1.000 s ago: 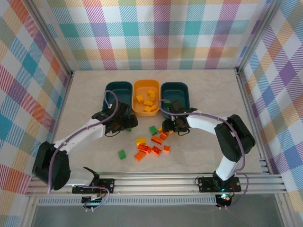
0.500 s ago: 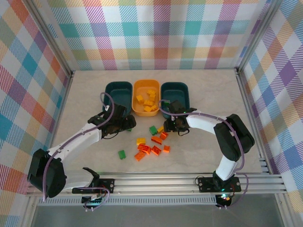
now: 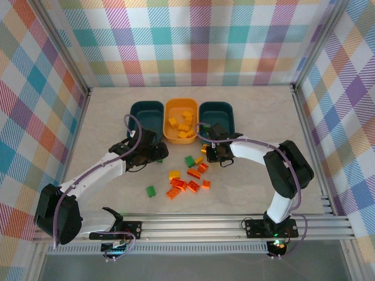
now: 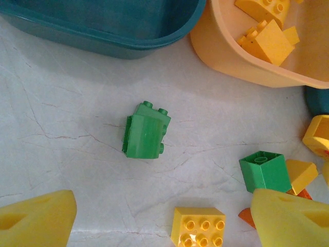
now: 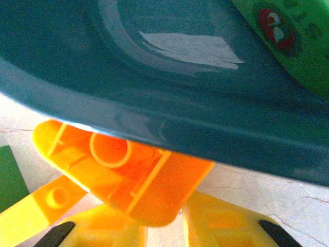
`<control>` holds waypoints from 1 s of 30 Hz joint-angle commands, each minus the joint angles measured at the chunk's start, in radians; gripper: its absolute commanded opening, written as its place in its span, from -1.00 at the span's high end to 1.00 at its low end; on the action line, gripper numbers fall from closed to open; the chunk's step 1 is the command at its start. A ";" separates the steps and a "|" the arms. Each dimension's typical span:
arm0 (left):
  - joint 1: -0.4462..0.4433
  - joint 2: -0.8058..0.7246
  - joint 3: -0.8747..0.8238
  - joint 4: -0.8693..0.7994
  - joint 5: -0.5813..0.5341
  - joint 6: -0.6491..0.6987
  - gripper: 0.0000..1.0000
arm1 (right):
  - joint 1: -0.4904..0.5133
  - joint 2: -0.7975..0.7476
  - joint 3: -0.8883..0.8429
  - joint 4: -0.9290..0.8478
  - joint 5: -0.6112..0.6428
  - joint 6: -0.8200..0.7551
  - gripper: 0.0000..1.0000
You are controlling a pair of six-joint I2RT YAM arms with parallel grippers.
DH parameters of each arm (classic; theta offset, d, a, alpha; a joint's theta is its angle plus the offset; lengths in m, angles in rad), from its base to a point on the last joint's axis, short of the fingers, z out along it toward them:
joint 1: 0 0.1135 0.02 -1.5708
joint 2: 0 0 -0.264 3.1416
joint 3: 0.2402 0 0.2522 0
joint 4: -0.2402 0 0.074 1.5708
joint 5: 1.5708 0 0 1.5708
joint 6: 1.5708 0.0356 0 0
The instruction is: Sort the legos into containers by color
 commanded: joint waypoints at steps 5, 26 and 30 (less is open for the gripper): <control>-0.007 -0.003 0.003 -0.008 -0.006 0.006 -0.75 | 0.010 -0.106 -0.052 0.018 -0.038 -0.004 0.79; -0.007 -0.069 -0.019 -0.036 -0.037 0.016 -0.75 | 0.029 0.073 0.135 -0.016 0.088 0.368 -0.61; -0.007 -0.093 -0.037 -0.040 -0.048 0.017 -0.75 | 0.033 0.100 0.147 -0.009 0.149 0.406 -0.62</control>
